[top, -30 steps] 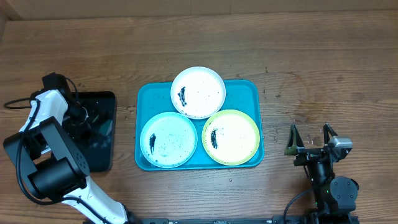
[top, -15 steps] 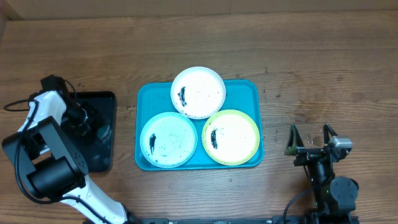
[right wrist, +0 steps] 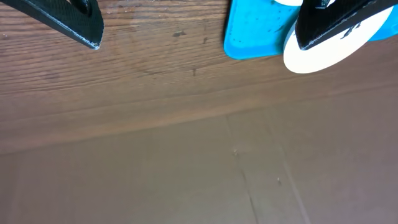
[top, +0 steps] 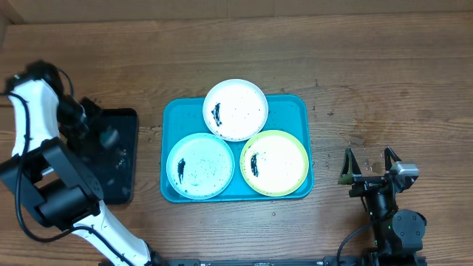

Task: Clean dirty plates on tray and stack at the side
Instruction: 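Dip and swish the held sponge in the water with the left gripper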

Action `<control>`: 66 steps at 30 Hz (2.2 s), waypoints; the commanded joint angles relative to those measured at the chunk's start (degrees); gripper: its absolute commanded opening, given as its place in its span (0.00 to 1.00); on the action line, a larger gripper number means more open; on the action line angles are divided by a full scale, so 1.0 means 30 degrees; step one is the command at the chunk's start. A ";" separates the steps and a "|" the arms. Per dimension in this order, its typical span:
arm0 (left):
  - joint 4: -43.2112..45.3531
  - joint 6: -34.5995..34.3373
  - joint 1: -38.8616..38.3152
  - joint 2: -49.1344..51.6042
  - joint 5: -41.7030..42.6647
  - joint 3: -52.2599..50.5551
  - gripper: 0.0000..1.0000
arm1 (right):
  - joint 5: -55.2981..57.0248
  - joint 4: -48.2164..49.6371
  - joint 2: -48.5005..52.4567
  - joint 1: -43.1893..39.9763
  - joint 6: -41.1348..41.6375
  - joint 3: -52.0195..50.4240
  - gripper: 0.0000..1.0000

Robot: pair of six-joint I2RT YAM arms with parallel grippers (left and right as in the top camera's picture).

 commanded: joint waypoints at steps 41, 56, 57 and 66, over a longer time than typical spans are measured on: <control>-0.4641 -0.4568 -0.0605 -0.0211 -0.9581 0.3315 0.04 | 0.0117 0.0109 -0.0189 -0.0036 -0.0138 -0.0197 1.00; 0.2302 -0.3548 -0.2951 -0.0211 -0.9493 -0.4284 0.04 | 0.0117 0.0109 -0.0189 -0.0036 -0.0138 -0.0197 1.00; 0.2616 -0.3432 -0.3169 -0.0211 -0.9522 -0.4546 0.04 | 0.0117 0.0109 -0.0189 -0.0036 -0.0138 -0.0197 1.00; 0.3577 -0.3417 -0.3876 -0.0211 -1.1628 -0.5238 0.04 | 0.0117 0.0109 -0.0189 -0.0036 -0.0138 -0.0197 1.00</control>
